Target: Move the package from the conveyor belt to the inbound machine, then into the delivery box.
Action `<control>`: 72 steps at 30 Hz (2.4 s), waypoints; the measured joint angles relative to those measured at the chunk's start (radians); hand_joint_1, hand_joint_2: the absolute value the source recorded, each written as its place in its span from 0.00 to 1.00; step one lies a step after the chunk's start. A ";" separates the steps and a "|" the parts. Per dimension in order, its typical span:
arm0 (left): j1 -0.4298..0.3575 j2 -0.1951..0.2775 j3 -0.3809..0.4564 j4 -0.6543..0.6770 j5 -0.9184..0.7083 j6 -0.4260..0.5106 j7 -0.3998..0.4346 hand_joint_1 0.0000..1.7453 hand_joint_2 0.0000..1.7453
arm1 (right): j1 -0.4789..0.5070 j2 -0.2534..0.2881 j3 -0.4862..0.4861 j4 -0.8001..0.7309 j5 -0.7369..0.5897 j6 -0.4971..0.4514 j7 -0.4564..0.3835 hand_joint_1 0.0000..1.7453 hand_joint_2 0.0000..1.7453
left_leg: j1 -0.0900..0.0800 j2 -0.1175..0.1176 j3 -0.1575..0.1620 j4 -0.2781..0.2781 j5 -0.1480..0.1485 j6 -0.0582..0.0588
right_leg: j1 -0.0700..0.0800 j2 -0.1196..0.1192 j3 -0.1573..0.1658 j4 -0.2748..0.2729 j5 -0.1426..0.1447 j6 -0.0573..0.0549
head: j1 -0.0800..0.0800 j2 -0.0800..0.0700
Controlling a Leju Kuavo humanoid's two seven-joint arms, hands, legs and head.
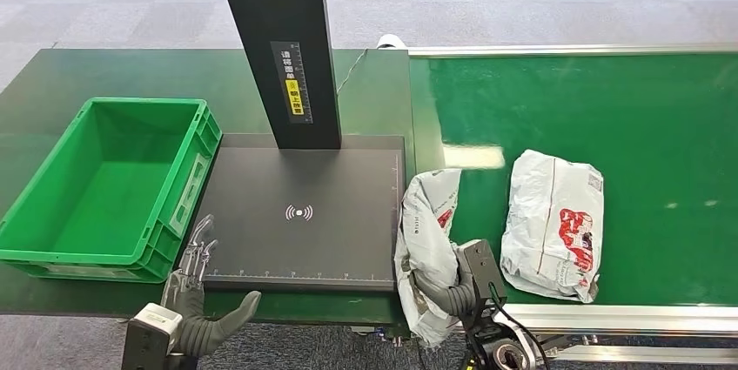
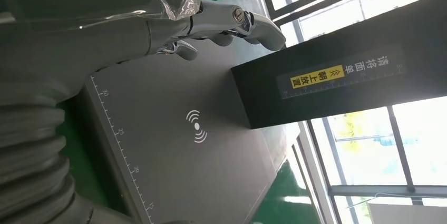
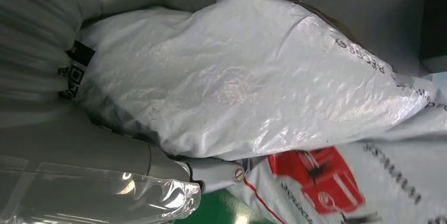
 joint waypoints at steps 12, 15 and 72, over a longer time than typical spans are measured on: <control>0.002 0.000 0.004 0.000 -0.001 0.001 -0.002 0.00 1.00 | -0.019 -0.007 0.003 0.015 0.002 -0.001 0.001 1.00 1.00 | 0.004 0.006 0.002 0.000 0.000 -0.001 | 0.003 0.006 0.000 0.000 0.002 -0.003 | 0.000 0.000; 0.002 0.000 0.004 0.000 -0.001 0.001 -0.002 0.00 1.00 | -0.020 -0.007 0.003 0.017 0.002 -0.001 0.001 1.00 1.00 | 0.004 0.006 0.002 0.000 -0.001 -0.001 | 0.004 0.006 0.000 0.000 0.002 -0.003 | 0.000 0.000; -0.076 -0.013 -0.016 0.074 -0.003 0.011 -0.050 0.00 1.00 | -0.190 0.046 0.118 -0.332 -0.168 -0.186 -0.259 1.00 1.00 | 0.003 -0.004 -0.003 0.000 0.003 -0.001 | 0.003 -0.003 -0.001 0.000 0.002 -0.003 | 0.000 0.000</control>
